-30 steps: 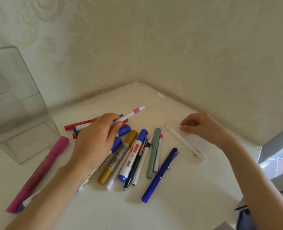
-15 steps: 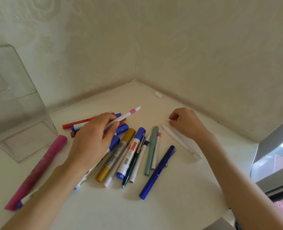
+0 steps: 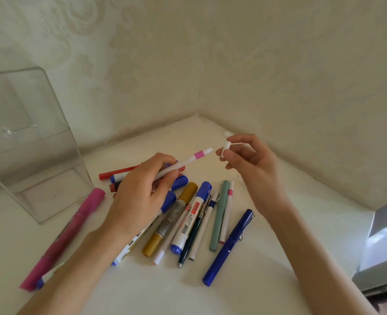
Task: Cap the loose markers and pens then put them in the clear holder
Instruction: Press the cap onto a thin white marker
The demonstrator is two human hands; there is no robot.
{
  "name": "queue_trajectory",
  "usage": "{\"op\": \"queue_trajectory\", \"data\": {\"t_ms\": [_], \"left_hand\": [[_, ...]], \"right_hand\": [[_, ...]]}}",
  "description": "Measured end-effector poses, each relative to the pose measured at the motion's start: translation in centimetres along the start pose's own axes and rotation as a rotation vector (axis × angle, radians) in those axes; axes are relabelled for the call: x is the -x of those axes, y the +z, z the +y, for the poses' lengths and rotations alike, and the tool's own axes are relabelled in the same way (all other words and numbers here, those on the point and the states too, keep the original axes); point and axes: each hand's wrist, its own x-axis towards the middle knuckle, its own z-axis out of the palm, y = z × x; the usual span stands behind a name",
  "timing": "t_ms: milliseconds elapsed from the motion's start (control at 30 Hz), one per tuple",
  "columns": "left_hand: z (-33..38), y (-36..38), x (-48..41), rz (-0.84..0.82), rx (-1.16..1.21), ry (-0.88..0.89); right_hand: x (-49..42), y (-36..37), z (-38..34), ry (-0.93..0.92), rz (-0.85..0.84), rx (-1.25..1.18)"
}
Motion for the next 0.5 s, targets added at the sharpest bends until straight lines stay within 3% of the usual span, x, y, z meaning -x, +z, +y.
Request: {"op": "queue_trajectory", "data": {"t_ms": [133,500], "left_hand": [[0.06,0.17,0.13,-0.035,0.003,0.008],[0.33,-0.33,-0.03,0.039,0.013,0.022]], "right_hand": [[0.18,0.29,0.02,0.174,0.041,-0.306],[0.19,0.34,0.62,0.013,-0.047,-0.087]]}}
